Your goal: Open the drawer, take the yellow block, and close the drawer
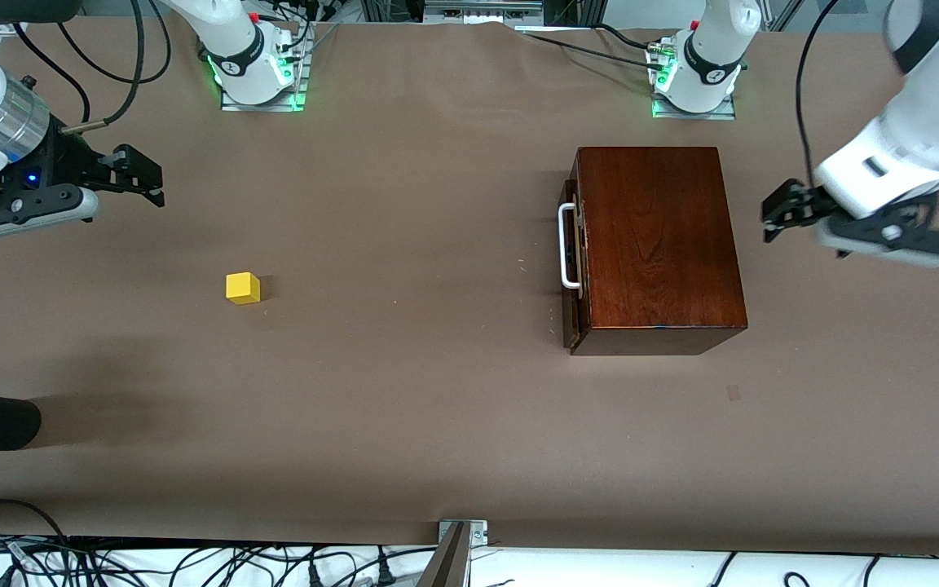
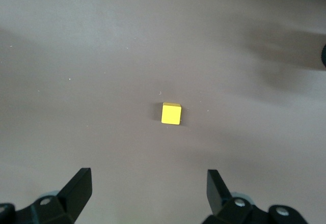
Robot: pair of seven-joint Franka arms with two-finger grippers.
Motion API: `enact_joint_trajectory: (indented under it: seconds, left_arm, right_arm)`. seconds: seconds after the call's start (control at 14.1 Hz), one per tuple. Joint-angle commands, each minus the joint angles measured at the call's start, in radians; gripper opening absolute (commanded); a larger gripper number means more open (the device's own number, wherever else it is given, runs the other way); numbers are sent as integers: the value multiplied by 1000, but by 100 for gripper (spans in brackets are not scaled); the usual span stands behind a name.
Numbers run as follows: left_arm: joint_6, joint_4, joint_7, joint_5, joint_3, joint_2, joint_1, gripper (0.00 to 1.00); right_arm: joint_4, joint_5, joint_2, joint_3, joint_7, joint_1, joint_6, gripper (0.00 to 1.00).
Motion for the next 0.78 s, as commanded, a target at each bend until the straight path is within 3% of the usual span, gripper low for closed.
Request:
enact_joint_trajectory:
  seconds: [0.0,0.71]
  left_arm:
    - [29,-64,-88,-25,6,-49,9,100]
    - [-5,-61,-77,-81,70,-28,1,100]
  right_arm:
    - [13,-9,-1,4,6,-1,-13,100]
    - [13,-4,-3,6,6,-1,-18,100]
